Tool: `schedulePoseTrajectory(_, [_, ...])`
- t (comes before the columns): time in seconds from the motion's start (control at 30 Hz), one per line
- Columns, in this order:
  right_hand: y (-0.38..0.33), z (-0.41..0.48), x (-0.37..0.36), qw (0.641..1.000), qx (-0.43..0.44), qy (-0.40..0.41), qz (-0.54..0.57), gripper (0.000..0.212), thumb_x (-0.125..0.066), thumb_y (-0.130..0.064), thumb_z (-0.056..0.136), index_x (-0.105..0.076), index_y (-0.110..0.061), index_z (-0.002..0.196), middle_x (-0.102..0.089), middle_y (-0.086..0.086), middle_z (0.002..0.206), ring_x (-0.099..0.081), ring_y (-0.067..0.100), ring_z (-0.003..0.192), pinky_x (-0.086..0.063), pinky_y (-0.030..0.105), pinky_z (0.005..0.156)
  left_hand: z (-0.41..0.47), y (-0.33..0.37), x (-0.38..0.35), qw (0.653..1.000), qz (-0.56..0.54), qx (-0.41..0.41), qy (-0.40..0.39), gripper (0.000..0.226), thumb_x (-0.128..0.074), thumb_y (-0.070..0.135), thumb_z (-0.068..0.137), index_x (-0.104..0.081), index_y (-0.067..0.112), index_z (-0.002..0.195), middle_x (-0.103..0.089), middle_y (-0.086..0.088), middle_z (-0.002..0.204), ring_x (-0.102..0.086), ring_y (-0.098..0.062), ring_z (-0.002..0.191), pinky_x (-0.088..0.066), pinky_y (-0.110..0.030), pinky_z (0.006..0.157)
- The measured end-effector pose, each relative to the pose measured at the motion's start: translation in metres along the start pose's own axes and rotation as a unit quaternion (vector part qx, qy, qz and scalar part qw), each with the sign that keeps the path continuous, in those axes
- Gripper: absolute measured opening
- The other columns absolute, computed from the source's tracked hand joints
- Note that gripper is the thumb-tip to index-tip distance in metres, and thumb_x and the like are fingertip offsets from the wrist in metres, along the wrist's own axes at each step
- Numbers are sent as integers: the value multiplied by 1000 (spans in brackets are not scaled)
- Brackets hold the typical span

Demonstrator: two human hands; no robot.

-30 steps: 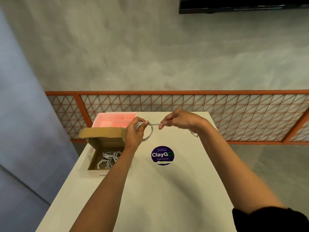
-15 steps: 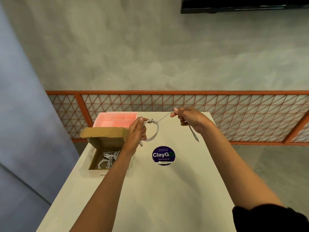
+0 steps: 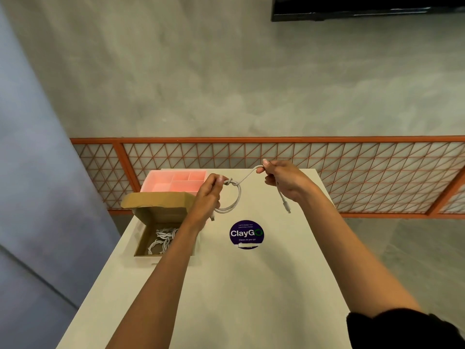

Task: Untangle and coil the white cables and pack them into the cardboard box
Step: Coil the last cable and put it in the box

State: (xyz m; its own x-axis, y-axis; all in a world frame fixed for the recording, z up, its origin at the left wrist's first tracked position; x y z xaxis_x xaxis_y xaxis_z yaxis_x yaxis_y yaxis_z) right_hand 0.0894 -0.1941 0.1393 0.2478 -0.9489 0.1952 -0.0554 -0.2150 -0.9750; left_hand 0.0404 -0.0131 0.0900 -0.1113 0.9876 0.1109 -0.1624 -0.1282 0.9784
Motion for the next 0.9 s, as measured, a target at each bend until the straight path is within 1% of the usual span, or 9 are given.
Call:
schedulePoseTrajectory(0.07, [1,3,-2,999,-7,-2,42,35,-43,-26,101,-63,-13,75,-48,5,91,-38,11,71,-47,25,80,-1,4,-3,999,28,-36,-1,19,-58,32,93,-62,20,107,-64,4,94,-53,-19,77,-44,-24,68])
schedulePoseTrajectory(0.17, [3,3,-4,995,-14,-26,94,34,-41,-21,102,-64,-10,79,-47,4,86,-38,12,70,-50,27,81,-1,7,-6,998,7,-58,7,23,-65,18,88,-68,12,110,-69,11,104,-62,-5,97,-46,-13,81])
schedulePoseTrajectory(0.27, [7,0,-9,987,-14,-81,136,31,-37,-13,103,-64,-8,87,-52,0,84,-39,11,70,-45,36,98,-1,9,-2,997,-8,-69,35,21,-64,10,88,-68,7,108,-70,8,102,-62,2,97,-46,-9,80])
schedulePoseTrajectory(0.33, [9,-2,-10,981,4,-126,145,29,-36,-8,102,-64,-7,94,-54,-1,86,-42,10,72,-42,37,102,-1,9,1,996,-9,-75,48,21,-63,11,89,-68,8,109,-70,6,103,-62,2,97,-47,-10,80])
schedulePoseTrajectory(0.47, [11,-3,-4,980,42,-161,112,23,-42,-8,99,-65,-5,105,-61,2,98,-51,12,83,-47,34,101,-1,7,4,996,-20,-60,68,14,-63,19,90,-70,20,102,-70,1,99,-61,-17,91,-44,-26,68])
schedulePoseTrajectory(0.53, [13,-2,0,987,66,-140,50,22,-47,-12,98,-67,-9,105,-63,2,99,-55,13,87,-48,31,96,-2,5,5,995,-33,-47,81,9,-63,22,90,-69,25,96,-67,1,92,-52,-20,81,-37,-26,63])
schedulePoseTrajectory(0.67, [13,1,10,986,127,-30,-106,20,-55,-17,95,-72,-14,105,-70,0,92,-61,9,86,-47,18,77,-3,4,4,995,-49,-25,87,7,-63,25,90,-68,27,94,-61,10,80,-39,-20,69,-28,-27,51])
schedulePoseTrajectory(0.77, [15,6,11,990,132,41,-28,19,-58,-9,92,-71,-4,105,-67,12,88,-59,15,78,-53,13,67,-2,2,-1,995,-55,-14,77,8,-63,22,90,-68,24,96,-61,16,71,-28,-19,57,-21,-24,41])
schedulePoseTrajectory(0.9, [20,11,3,984,128,72,100,25,-56,-5,93,-65,4,114,-66,14,91,-65,18,79,-57,21,77,-1,2,-8,995,-73,-7,63,11,-63,22,90,-67,20,99,-61,17,68,-28,-13,56,-20,-24,42])
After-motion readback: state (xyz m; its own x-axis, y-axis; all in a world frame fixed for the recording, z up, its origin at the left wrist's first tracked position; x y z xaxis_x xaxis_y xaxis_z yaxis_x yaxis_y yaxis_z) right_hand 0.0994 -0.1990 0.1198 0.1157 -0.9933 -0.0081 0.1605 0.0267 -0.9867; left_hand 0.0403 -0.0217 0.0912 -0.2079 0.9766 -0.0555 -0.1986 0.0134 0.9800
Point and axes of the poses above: each hand's wrist, its own z-axis towards the middle knuckle, its own x-axis out of the back of the hand, y = z × x, the point moved 6 cm from there along z, towards the middle knuckle
